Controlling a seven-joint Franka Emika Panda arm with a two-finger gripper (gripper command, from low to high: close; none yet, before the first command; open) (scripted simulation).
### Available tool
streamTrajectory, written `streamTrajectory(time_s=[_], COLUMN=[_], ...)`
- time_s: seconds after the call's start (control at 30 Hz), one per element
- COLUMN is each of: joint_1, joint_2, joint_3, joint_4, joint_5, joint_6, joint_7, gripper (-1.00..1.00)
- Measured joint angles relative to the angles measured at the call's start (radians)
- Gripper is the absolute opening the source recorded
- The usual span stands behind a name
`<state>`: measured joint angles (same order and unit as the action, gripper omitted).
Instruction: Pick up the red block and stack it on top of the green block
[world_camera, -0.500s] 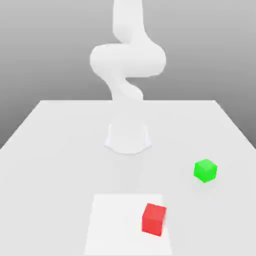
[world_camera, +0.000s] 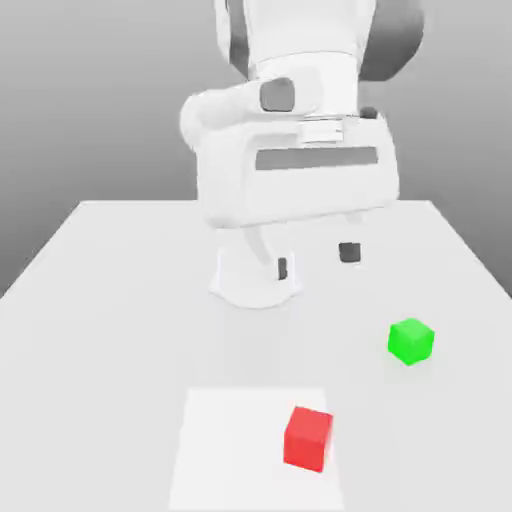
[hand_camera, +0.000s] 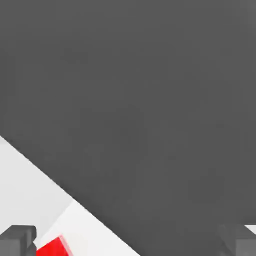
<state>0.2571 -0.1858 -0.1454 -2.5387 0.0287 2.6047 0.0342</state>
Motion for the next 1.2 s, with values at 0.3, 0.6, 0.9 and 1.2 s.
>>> streamTrajectory(time_s=[0.3, 0.6, 0.9, 1.2], joint_1=[0.033, -0.001, 0.030, 0.423], joint_2=[0.313, 0.484, 0.292, -0.029], joint_3=[0.019, 0.065, 0.047, 0.247], joint_4=[-0.100, -0.079, -0.118, -0.361], joint_5=[0.019, 0.074, 0.013, 0.071], joint_6=[0.170, 0.308, 0.156, 0.079], joint_7=[-0.346, -0.399, -0.364, -0.621], gripper=[0.00, -1.00, -1.00, -1.00])
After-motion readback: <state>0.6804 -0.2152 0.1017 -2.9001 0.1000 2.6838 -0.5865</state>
